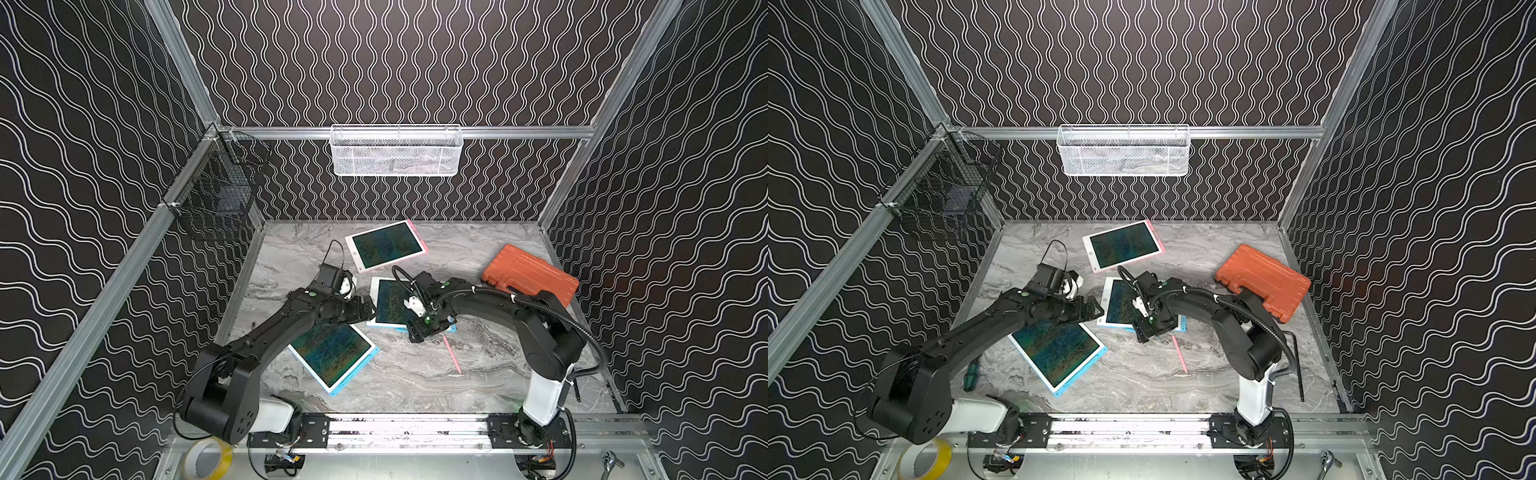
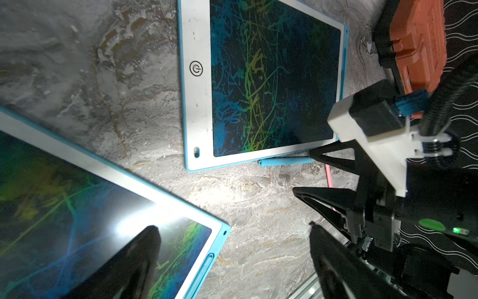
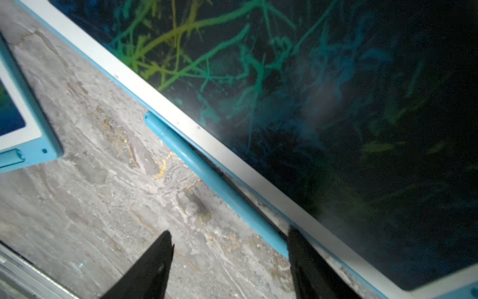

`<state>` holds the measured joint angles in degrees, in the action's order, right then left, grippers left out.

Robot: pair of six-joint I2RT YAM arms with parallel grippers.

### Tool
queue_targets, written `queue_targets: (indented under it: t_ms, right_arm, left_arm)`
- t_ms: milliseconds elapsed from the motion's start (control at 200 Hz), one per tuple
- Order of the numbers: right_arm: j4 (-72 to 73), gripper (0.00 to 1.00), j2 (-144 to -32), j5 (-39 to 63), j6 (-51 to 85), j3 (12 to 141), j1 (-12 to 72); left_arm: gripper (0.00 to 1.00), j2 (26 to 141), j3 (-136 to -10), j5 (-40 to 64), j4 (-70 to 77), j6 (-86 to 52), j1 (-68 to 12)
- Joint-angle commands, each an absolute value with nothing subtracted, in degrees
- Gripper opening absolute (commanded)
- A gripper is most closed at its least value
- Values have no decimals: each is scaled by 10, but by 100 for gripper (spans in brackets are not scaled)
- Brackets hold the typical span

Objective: Place the stylus back onto the writing tablet
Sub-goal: Pick up the stylus from the center of the board.

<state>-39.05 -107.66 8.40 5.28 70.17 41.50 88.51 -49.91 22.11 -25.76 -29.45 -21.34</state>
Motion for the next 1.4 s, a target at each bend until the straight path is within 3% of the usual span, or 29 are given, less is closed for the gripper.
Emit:
queue_targets:
  t_ms: [0, 971, 1396]
  right_arm:
    - [-395, 70, -1084, 67, 43, 713, 425]
    - [-471, 14, -1114, -9, 41, 712, 474]
    - [-458, 11, -1091, 28, 51, 695, 476]
  left_arm:
    - [94, 892, -504, 223, -253, -276, -208]
    - [91, 872, -479, 191, -257, -255, -178]
    - [91, 871, -468, 189, -245, -262, -177]
